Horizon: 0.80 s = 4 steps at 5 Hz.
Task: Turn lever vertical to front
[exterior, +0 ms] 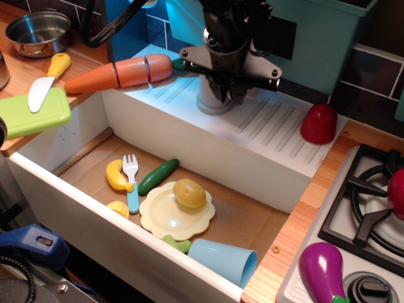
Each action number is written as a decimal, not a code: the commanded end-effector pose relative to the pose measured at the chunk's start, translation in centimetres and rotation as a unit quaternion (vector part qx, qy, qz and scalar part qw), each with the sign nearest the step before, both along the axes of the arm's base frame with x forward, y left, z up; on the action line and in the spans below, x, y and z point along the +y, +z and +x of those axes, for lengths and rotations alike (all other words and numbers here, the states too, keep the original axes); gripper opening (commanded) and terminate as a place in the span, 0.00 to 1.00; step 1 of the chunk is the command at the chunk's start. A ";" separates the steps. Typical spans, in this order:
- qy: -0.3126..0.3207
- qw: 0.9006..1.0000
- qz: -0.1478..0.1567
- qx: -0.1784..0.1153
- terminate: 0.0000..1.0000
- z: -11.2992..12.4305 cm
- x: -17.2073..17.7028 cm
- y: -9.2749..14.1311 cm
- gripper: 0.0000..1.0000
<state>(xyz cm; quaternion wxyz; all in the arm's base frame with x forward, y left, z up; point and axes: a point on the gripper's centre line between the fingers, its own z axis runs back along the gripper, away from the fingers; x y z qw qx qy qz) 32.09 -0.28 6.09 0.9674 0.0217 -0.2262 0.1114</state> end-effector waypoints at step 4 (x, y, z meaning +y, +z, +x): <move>0.010 0.999 -0.044 0.002 0.00 -2.3 0.3 -4.8 0.00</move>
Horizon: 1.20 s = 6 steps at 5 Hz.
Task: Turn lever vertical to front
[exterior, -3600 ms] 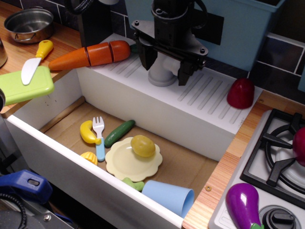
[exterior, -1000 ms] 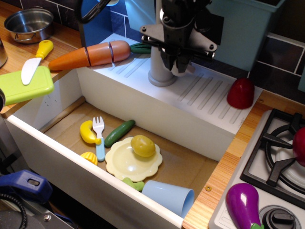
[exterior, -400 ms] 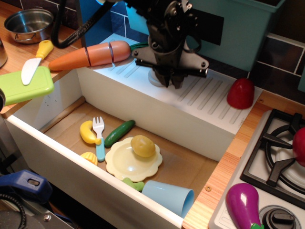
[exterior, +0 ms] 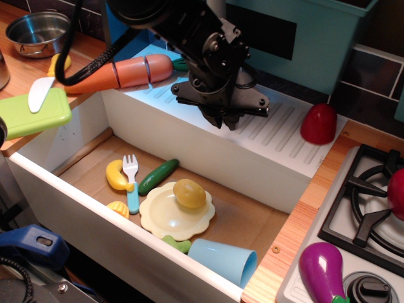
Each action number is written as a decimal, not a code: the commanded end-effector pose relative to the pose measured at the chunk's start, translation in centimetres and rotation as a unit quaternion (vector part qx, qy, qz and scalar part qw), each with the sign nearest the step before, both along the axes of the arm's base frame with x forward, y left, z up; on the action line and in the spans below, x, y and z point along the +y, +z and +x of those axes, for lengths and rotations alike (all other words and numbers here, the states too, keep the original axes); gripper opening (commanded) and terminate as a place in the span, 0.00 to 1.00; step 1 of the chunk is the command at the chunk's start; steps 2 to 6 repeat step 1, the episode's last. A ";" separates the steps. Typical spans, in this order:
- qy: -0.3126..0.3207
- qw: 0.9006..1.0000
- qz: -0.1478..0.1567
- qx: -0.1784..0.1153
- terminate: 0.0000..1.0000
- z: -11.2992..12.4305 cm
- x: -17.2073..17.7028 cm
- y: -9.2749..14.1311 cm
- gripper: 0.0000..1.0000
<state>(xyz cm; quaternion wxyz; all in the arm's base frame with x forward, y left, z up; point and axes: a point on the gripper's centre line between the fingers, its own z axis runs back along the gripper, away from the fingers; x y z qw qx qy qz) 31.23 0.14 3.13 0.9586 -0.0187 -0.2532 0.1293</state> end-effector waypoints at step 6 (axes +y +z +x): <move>0.000 0.999 -0.005 0.035 1.00 -1.4 -0.1 -1.9 1.00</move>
